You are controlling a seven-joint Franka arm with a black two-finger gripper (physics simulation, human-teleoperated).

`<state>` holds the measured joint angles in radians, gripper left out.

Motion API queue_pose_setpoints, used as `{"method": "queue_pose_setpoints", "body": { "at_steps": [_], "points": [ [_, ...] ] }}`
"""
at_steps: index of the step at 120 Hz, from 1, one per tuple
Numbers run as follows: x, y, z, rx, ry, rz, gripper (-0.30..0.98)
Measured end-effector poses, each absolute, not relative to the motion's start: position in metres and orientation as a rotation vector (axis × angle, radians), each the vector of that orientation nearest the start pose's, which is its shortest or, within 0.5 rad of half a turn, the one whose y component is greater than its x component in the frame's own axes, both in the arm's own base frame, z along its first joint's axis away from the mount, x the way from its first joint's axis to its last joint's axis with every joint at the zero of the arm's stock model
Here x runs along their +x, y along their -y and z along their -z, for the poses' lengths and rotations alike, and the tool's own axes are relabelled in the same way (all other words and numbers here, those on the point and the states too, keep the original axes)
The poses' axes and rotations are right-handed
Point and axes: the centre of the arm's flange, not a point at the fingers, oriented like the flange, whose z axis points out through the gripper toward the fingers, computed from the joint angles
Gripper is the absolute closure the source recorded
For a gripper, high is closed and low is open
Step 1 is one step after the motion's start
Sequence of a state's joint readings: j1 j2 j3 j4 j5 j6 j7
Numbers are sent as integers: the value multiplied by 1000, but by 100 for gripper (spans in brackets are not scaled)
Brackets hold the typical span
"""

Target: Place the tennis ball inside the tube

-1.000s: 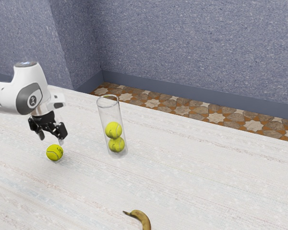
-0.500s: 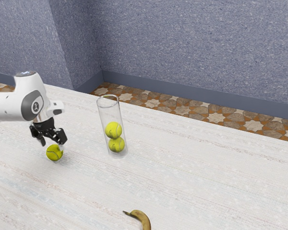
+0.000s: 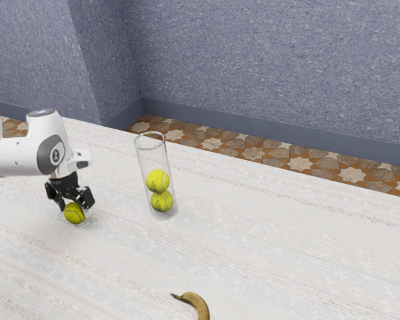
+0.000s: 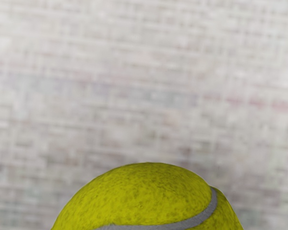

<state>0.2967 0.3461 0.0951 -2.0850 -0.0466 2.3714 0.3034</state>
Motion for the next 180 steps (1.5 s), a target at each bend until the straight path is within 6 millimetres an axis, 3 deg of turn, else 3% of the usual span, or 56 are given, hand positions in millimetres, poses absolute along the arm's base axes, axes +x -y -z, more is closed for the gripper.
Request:
{"method": "queue_pose_setpoints", "body": {
  "at_steps": [12,52,74,84,101,132,142,158,180],
  "points": [
    [538,-220,-246,-3159,181,-100,1],
    [539,-223,-246,-3169,187,-94,21],
    [542,-215,-266,-3172,162,-47,27],
    [538,-205,-299,-3170,141,8,30],
    [529,-181,-375,-3167,82,100,30],
    [518,-120,-467,-3160,-85,163,28],
    [523,-94,-500,-3146,-163,200,28],
    [533,-47,-530,-3139,-298,221,27],
    [558,-5,-543,-3154,-426,237,27]
  ]
}}
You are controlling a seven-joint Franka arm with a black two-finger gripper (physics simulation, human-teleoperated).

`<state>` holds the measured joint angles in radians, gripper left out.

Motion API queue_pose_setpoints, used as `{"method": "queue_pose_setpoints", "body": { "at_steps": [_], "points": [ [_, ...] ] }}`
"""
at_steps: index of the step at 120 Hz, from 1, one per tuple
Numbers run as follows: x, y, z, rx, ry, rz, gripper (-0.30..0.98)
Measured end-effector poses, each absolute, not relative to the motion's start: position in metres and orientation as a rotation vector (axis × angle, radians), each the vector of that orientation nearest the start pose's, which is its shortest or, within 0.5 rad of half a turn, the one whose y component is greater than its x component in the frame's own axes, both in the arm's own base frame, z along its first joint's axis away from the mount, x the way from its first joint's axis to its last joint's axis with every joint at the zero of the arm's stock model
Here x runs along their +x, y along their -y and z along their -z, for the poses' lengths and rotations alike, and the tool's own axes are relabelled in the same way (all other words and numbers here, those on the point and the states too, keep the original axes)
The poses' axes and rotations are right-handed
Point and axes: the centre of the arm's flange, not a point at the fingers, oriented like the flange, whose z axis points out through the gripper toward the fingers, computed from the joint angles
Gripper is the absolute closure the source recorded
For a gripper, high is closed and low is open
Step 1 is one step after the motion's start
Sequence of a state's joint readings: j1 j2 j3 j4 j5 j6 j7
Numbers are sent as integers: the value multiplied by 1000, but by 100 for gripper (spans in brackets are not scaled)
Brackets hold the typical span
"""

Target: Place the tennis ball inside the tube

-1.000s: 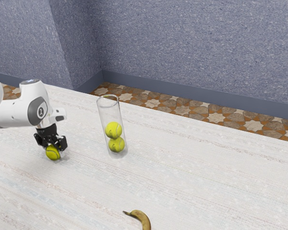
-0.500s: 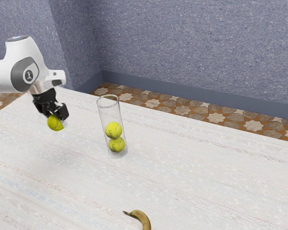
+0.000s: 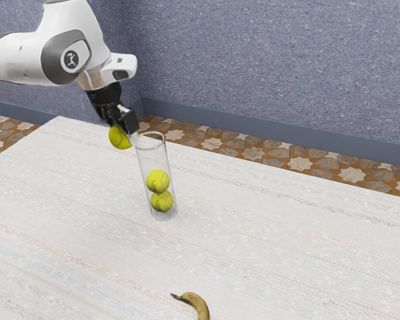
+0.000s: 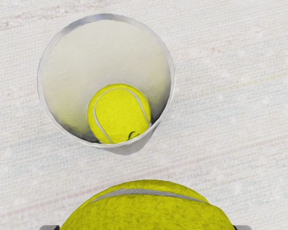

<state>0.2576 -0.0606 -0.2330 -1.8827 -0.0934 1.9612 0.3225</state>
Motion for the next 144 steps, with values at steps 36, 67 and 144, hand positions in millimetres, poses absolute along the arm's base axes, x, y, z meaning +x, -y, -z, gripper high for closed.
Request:
{"method": "queue_pose_setpoints", "body": {
  "at_steps": [36,67,144],
  "points": [
    [610,18,-535,-3177,-523,238,27],
    [631,1,-527,-3187,-492,240,26],
    [624,-3,-554,-3160,-471,267,3]
  ]
}}
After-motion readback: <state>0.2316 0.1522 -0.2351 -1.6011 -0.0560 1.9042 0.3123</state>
